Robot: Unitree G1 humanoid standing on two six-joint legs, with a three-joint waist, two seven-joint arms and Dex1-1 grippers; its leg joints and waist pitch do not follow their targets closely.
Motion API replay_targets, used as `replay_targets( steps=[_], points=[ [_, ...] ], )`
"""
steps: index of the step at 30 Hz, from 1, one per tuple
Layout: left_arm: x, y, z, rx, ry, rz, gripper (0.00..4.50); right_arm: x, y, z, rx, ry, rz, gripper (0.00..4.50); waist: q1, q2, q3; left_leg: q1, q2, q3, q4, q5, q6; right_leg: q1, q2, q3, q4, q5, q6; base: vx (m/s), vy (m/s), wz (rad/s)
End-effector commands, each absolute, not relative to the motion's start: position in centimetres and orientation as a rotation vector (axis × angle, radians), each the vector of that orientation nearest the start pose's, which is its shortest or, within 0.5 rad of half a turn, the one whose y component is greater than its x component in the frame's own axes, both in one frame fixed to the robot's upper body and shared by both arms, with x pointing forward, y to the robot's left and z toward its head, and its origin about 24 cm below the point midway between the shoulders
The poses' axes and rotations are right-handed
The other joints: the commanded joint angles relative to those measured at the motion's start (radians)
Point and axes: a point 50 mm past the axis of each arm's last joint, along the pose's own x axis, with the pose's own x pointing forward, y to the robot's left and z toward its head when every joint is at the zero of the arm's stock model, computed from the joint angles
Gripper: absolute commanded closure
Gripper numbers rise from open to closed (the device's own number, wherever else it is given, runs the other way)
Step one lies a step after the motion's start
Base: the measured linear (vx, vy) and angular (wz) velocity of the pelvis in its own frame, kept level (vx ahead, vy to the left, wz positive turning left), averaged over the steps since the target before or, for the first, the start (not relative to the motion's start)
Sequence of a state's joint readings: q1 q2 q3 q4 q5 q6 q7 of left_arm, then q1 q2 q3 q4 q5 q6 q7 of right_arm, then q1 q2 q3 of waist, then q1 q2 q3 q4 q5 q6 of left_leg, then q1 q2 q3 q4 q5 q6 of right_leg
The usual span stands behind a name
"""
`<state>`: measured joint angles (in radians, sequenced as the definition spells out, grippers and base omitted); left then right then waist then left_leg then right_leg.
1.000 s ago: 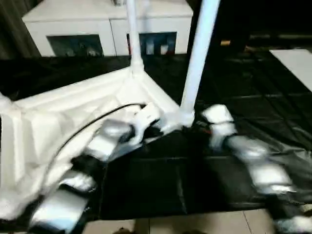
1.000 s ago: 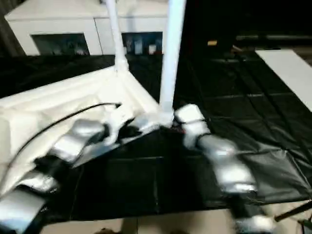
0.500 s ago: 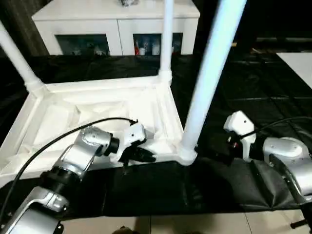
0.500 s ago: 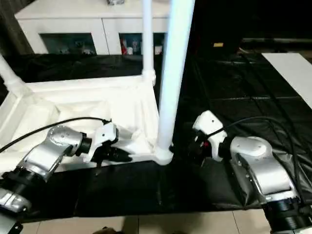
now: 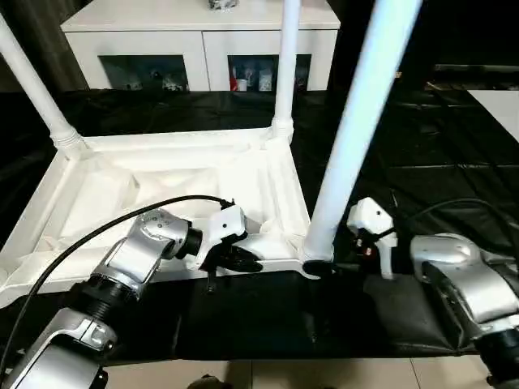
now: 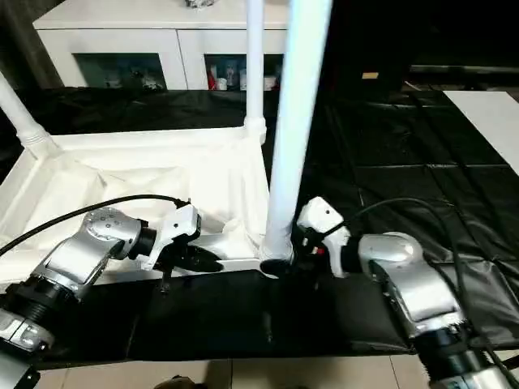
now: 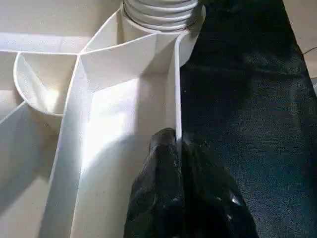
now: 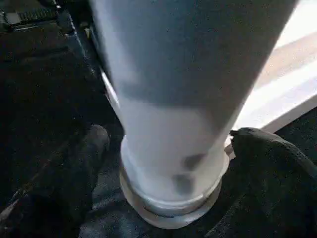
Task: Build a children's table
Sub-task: Rotate leg to tighten
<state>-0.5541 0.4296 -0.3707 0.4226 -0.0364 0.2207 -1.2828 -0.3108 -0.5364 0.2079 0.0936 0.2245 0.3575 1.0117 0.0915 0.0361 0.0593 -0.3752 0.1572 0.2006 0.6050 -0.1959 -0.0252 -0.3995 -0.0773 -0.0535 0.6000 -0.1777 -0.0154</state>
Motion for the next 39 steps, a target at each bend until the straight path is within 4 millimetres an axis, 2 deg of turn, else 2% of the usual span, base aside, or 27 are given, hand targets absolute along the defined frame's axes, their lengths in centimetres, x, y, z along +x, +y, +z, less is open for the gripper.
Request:
replay_targets(
  steps=[1, 5, 9, 12, 13, 17, 19, 24, 26, 28, 29, 30, 32, 33, 34, 35, 37, 39],
  points=[
    [30.0, 11.5, 6.9, 0.432, 0.463, -1.535, 4.50, 27.9, -16.1, 6.8, -0.244, 0.384, 1.140, 0.21, -0.005, -0.002, -0.072, 0.019, 0.078, -0.036, -0.073, -0.163, 0.057, 0.047, -0.080, 0.047, -0.058, -0.138, -0.261, 0.000, 0.000, 0.00],
    [30.0, 11.5, 6.9, 0.432, 0.465, -1.535, 4.50, 27.9, -16.1, 6.8, -0.244, 0.390, 1.149, 0.55, -0.005, -0.005, -0.072, 0.019, 0.078, -0.035, -0.073, -0.167, 0.053, 0.047, -0.079, 0.047, -0.059, -0.146, -0.257, 0.000, 0.000, 0.00],
    [29.9, 11.6, 6.7, 0.432, 0.472, -1.531, 4.50, 27.8, -16.3, 6.9, -0.248, 0.401, 1.160, 1.00, -0.004, -0.004, -0.073, 0.019, 0.078, -0.035, -0.071, -0.163, 0.055, 0.048, -0.080, 0.047, -0.058, -0.143, -0.255, 0.000, 0.000, 0.00],
    [29.9, 11.7, 6.6, 0.432, 0.476, -1.530, 4.50, 27.7, -16.6, 6.9, -0.246, 0.409, 1.169, 1.14, -0.003, -0.005, -0.073, 0.019, 0.078, -0.035, -0.070, -0.151, 0.062, 0.048, -0.080, 0.048, -0.057, -0.132, -0.257, 0.000, 0.000, 0.00],
    [29.9, 11.7, 6.6, 0.432, 0.477, -1.530, 4.50, 27.7, -16.6, 6.9, -0.247, 0.411, 1.171, 1.36, -0.003, -0.005, -0.073, 0.019, 0.078, -0.035, -0.070, -0.154, 0.062, 0.048, -0.080, 0.047, -0.057, -0.138, -0.257, 0.000, 0.000, 0.00],
    [29.9, 11.8, 6.6, 0.430, 0.480, -1.531, 4.50, 27.6, -16.8, 6.9, -0.245, 0.419, 1.177, 1.68, -0.003, -0.004, -0.072, 0.020, 0.078, -0.036, -0.071, -0.173, 0.055, 0.047, -0.080, 0.047, -0.060, -0.165, -0.254, 0.000, 0.000, 0.00],
    [29.9, 11.9, 6.6, 0.430, 0.482, -1.532, 4.50, 27.6, -16.7, 6.8, -0.240, 0.420, 1.177, 1.76, -0.003, -0.001, -0.072, 0.021, 0.078, -0.037, -0.071, -0.182, 0.049, 0.046, -0.080, 0.047, -0.061, -0.178, -0.251, 0.000, 0.000, 0.00],
    [29.9, 11.9, 6.6, 0.418, 0.484, -1.526, 4.50, 27.8, -16.4, 6.5, -0.221, 0.412, 1.160, 1.81, -0.005, -0.003, -0.073, 0.019, 0.077, -0.036, -0.070, -0.177, 0.047, 0.047, -0.080, 0.047, -0.059, -0.162, -0.255, 0.000, 0.000, 0.00],
    [30.2, 11.7, 6.6, 0.402, 0.483, -1.499, 4.50, 28.3, -16.3, 5.9, -0.210, 0.408, 1.100, 1.82, -0.007, -0.002, -0.071, 0.019, 0.076, -0.036, -0.071, -0.183, 0.046, 0.045, -0.080, 0.047, -0.060, -0.173, -0.256, 0.000, 0.000, 0.00],
    [31.0, 11.5, 6.5, 0.379, 0.472, -1.420, 4.50, 29.1, -16.6, 4.6, -0.197, 0.449, 0.952, 1.83, -0.014, -0.003, -0.068, 0.020, 0.072, -0.035, -0.072, -0.208, 0.031, 0.041, -0.078, 0.047, -0.066, -0.221, -0.251, 0.000, 0.000, 0.00],
    [31.3, 11.4, 6.5, 0.373, 0.469, -1.395, 4.50, 29.3, -16.6, 4.2, -0.192, 0.462, 0.914, 1.83, -0.018, -0.006, -0.066, 0.019, 0.071, -0.040, -0.074, -0.229, 0.015, 0.045, -0.079, 0.045, -0.069, -0.269, -0.238, 0.000, 0.000, 0.00],
    [31.9, 11.2, 6.5, 0.370, 0.450, -1.341, 4.50, 29.8, -16.4, 3.6, -0.165, 0.473, 0.825, 1.83, -0.021, -0.006, -0.064, 0.024, 0.068, -0.038, -0.074, -0.252, 0.005, 0.040, -0.079, 0.047, -0.077, -0.319, -0.221, 0.000, 0.000, 0.00],
    [32.6, 11.0, 6.6, 0.367, 0.443, -1.278, 4.50, 30.3, -16.0, 3.2, -0.140, 0.475, 0.733, 1.83, -0.026, -0.006, -0.062, 0.024, 0.068, -0.042, -0.076, -0.272, -0.003, 0.041, -0.082, 0.046, -0.081, -0.363, -0.208, 0.000, 0.000, 0.00],
    [32.9, 10.9, 6.6, 0.364, 0.444, -1.247, 4.50, 30.6, -15.8, 3.1, -0.132, 0.474, 0.695, 1.83, -0.034, -0.009, -0.062, 0.024, 0.066, -0.043, -0.077, -0.281, -0.009, 0.039, -0.080, 0.045, -0.085, -0.394, -0.194, 0.000, 0.000, 0.00],
    [33.3, 10.8, 6.7, 0.368, 0.437, -1.210, 4.50, 31.0, -15.5, 2.9, -0.106, 0.474, 0.623, 1.84, -0.038, -0.008, -0.062, 0.025, 0.066, -0.045, -0.077, -0.291, -0.016, 0.037, -0.080, 0.044, -0.086, -0.417, -0.183, 0.000, 0.000, 0.00],
    [34.4, 10.4, 6.8, 0.361, 0.427, -1.089, 4.50, 31.9, -14.9, 2.8, -0.075, 0.459, 0.482, 1.84, -0.045, -0.007, -0.061, 0.026, 0.064, -0.043, -0.077, -0.300, -0.020, 0.030, -0.079, 0.045, -0.089, -0.435, -0.176, 0.000, 0.000, 0.00],
    [35.6, 10.0, 7.0, 0.339, 0.419, -0.949, 4.50, 32.6, -14.2, 2.7, -0.047, 0.450, 0.365, 1.84, -0.050, -0.012, -0.063, 0.029, 0.061, -0.047, -0.077, -0.311, -0.035, 0.030, -0.079, 0.041, -0.092, -0.466, -0.161, 0.000, 0.000, 0.00],
    [36.4, 9.6, 7.1, 0.326, 0.423, -0.832, 4.50, 33.1, -13.2, 2.7, -0.019, 0.441, 0.297, 1.84, -0.050, -0.009, -0.062, 0.037, 0.062, -0.044, -0.074, -0.317, -0.035, 0.021, -0.079, 0.044, -0.098, -0.469, -0.161, 0.000, 0.000, 0.00]
  ],
)
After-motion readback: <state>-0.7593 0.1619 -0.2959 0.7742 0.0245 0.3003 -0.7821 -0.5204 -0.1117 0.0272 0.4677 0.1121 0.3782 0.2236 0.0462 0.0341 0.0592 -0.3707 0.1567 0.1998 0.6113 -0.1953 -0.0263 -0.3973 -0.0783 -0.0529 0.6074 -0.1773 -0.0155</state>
